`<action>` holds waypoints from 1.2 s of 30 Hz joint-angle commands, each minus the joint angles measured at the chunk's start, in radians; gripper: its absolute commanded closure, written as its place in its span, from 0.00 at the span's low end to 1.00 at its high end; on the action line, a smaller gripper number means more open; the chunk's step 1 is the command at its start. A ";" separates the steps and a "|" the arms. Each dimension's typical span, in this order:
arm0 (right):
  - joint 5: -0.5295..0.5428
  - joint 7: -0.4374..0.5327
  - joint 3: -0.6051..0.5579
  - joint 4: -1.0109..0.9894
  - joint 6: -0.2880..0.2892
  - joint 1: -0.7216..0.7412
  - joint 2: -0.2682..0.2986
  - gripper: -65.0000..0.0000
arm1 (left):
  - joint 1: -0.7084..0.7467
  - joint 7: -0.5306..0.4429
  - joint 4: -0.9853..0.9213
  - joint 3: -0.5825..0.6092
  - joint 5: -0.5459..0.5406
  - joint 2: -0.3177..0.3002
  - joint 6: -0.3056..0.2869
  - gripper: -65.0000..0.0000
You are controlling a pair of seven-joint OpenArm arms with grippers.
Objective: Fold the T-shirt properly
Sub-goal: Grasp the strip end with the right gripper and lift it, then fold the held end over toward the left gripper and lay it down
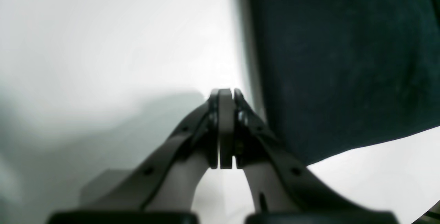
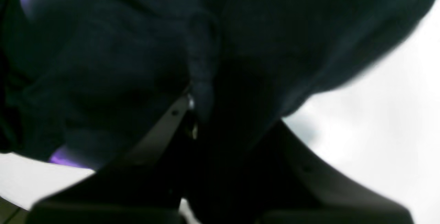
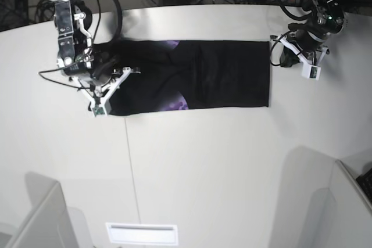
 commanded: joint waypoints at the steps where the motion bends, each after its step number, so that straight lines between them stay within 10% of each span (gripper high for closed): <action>1: -0.014 0.002 -0.007 0.047 0.000 0.020 0.000 1.00 | -0.007 -0.018 0.017 -0.010 -0.013 -0.014 0.002 1.00; 36: -0.036 -0.066 -0.228 0.197 0.000 0.023 -0.245 1.00 | -0.164 -0.016 -0.105 0.217 0.184 -0.028 0.071 1.00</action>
